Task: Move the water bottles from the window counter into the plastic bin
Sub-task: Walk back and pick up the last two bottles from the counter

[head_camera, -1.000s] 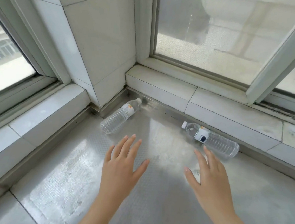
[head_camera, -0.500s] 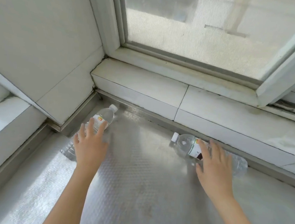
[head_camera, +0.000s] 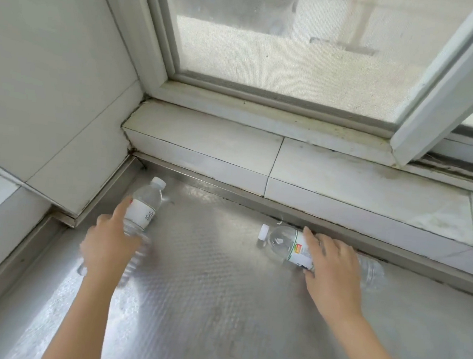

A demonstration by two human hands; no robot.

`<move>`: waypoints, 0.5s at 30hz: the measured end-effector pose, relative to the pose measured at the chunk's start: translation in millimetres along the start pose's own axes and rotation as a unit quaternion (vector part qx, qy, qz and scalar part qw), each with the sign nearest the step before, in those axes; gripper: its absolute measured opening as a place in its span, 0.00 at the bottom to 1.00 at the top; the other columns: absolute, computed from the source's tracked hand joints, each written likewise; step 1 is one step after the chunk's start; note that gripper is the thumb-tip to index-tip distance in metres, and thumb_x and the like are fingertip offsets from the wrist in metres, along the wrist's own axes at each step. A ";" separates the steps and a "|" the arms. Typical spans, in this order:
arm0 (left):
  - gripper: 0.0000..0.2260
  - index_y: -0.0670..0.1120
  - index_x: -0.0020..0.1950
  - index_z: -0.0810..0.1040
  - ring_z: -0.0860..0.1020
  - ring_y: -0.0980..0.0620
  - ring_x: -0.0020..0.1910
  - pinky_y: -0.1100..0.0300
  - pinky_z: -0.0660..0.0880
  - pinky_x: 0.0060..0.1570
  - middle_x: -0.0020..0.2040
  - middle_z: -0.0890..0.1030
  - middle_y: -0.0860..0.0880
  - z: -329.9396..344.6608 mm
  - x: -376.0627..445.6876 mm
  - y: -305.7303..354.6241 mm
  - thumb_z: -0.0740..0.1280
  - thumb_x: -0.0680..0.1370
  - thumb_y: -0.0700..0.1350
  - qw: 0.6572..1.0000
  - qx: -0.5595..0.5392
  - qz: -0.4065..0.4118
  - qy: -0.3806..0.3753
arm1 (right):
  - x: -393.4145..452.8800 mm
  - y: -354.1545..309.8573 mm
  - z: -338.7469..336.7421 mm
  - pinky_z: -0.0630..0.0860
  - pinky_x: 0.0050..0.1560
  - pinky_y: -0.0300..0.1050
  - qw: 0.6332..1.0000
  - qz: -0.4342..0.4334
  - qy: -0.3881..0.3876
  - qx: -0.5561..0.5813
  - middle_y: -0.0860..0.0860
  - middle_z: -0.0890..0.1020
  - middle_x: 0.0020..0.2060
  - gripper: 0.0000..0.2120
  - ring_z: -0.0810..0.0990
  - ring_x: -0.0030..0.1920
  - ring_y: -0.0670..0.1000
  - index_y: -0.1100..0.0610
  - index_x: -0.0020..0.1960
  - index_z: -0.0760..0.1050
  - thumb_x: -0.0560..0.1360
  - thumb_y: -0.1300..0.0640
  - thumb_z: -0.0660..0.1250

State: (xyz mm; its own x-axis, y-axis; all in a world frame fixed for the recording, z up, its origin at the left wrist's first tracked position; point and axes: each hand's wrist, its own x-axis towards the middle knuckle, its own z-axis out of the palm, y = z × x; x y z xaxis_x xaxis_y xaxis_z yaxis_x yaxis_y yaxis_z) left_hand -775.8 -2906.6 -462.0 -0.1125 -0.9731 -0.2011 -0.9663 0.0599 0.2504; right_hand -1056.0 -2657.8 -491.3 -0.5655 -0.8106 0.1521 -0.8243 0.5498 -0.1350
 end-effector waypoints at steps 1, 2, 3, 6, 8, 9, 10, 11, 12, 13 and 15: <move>0.38 0.60 0.76 0.62 0.76 0.40 0.48 0.52 0.71 0.44 0.56 0.76 0.42 -2.3 -10.1 -0.4 0.76 0.70 0.49 1.000 -0.028 -0.002 -0.006 | 1.9 -0.8 -0.8 0.76 0.46 0.56 1.000 0.002 0.000 0.003 0.55 0.81 0.47 0.39 0.77 0.43 0.60 0.56 0.63 0.76 0.53 0.67 0.79; 0.38 0.60 0.75 0.63 0.75 0.42 0.46 0.53 0.70 0.43 0.55 0.76 0.43 -2.6 -20.9 -1.4 0.76 0.69 0.50 0.998 -0.058 -0.004 -0.012 | 3.0 -2.0 -2.3 0.76 0.44 0.55 1.000 0.009 -0.002 0.007 0.54 0.81 0.45 0.39 0.77 0.42 0.60 0.56 0.62 0.77 0.51 0.68 0.78; 0.38 0.61 0.75 0.64 0.74 0.45 0.45 0.54 0.69 0.42 0.55 0.77 0.44 -2.6 -31.7 -2.0 0.77 0.68 0.50 0.996 -0.087 -0.004 -0.018 | 3.6 -3.1 -4.1 0.76 0.42 0.53 1.000 0.017 -0.007 0.012 0.53 0.82 0.44 0.39 0.78 0.41 0.59 0.55 0.61 0.78 0.50 0.69 0.78; 0.37 0.62 0.72 0.67 0.74 0.48 0.46 0.54 0.69 0.43 0.55 0.78 0.49 -5.7 -65.5 -0.1 0.79 0.66 0.48 0.981 -0.191 -0.006 -0.035 | -3.2 -11.5 -15.8 0.74 0.38 0.47 0.998 0.027 -0.043 0.032 0.49 0.83 0.45 0.39 0.79 0.43 0.58 0.50 0.62 0.78 0.53 0.68 0.77; 0.38 0.65 0.69 0.68 0.76 0.48 0.48 0.52 0.71 0.47 0.52 0.77 0.51 -10.3 -90.0 3.3 0.81 0.64 0.46 0.958 -0.283 -0.015 -0.049 | -13.0 -21.3 -31.1 0.71 0.38 0.45 0.995 0.031 -0.077 0.064 0.46 0.82 0.51 0.36 0.77 0.50 0.56 0.45 0.66 0.74 0.60 0.62 0.75; 0.39 0.67 0.68 0.69 0.78 0.49 0.49 0.50 0.73 0.50 0.51 0.78 0.53 -12.8 -102.4 4.9 0.81 0.63 0.46 0.943 -0.327 -0.018 -0.055 | -18.3 -26.7 -40.6 0.71 0.39 0.45 0.991 0.047 -0.089 0.092 0.44 0.80 0.52 0.34 0.76 0.53 0.54 0.42 0.67 0.71 0.63 0.58 0.74; 0.39 0.68 0.66 0.69 0.79 0.49 0.50 0.48 0.75 0.52 0.51 0.79 0.55 -16.6 -115.5 7.4 0.82 0.63 0.45 0.929 -0.365 -0.020 -0.062 | -24.9 -32.1 -51.0 0.73 0.40 0.45 0.984 0.068 -0.097 0.133 0.42 0.79 0.52 0.33 0.75 0.54 0.52 0.40 0.67 0.71 0.64 0.55 0.74; 0.38 0.68 0.65 0.69 0.80 0.50 0.51 0.47 0.76 0.53 0.51 0.80 0.55 -20.6 -128.2 9.9 0.82 0.64 0.43 0.915 -0.396 -0.020 -0.067 | -32.7 -36.2 -60.5 0.74 0.42 0.45 0.974 0.087 -0.100 0.185 0.42 0.78 0.50 0.33 0.75 0.53 0.51 0.39 0.66 0.71 0.63 0.53 0.75; 0.38 0.67 0.66 0.70 0.81 0.49 0.52 0.46 0.77 0.53 0.51 0.81 0.54 -24.4 -140.7 11.9 0.82 0.64 0.41 0.904 -0.421 -0.015 -0.072 | -41.7 -39.4 -70.3 0.74 0.44 0.46 0.959 0.107 -0.098 0.243 0.42 0.78 0.48 0.34 0.76 0.51 0.49 0.39 0.65 0.72 0.61 0.52 0.77; 0.38 0.65 0.67 0.71 0.82 0.49 0.51 0.45 0.78 0.53 0.51 0.82 0.52 -28.7 -152.8 13.5 0.82 0.64 0.40 0.895 -0.440 -0.010 -0.076 | -51.8 -41.8 -80.0 0.74 0.46 0.45 0.939 0.126 -0.093 0.305 0.41 0.79 0.47 0.35 0.77 0.50 0.48 0.39 0.64 0.73 0.59 0.53 0.78; 0.38 0.64 0.68 0.71 0.83 0.48 0.50 0.47 0.79 0.50 0.51 0.83 0.50 -39.7 -177.8 16.2 0.82 0.64 0.39 0.878 -0.471 0.000 -0.081 | -73.7 -43.5 -94.8 0.73 0.50 0.41 0.891 0.165 -0.093 0.413 0.39 0.80 0.48 0.39 0.78 0.52 0.45 0.40 0.64 0.74 0.56 0.57 0.81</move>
State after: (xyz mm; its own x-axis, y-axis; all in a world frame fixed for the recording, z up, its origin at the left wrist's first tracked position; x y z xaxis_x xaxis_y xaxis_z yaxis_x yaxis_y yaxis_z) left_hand -762.2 -2741.5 -384.6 -0.2168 -0.9241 -0.3146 -0.3542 -0.2258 0.9075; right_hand -980.9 -2602.8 -403.8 -0.6965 -0.6938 -0.1831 -0.2699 0.4897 -0.8291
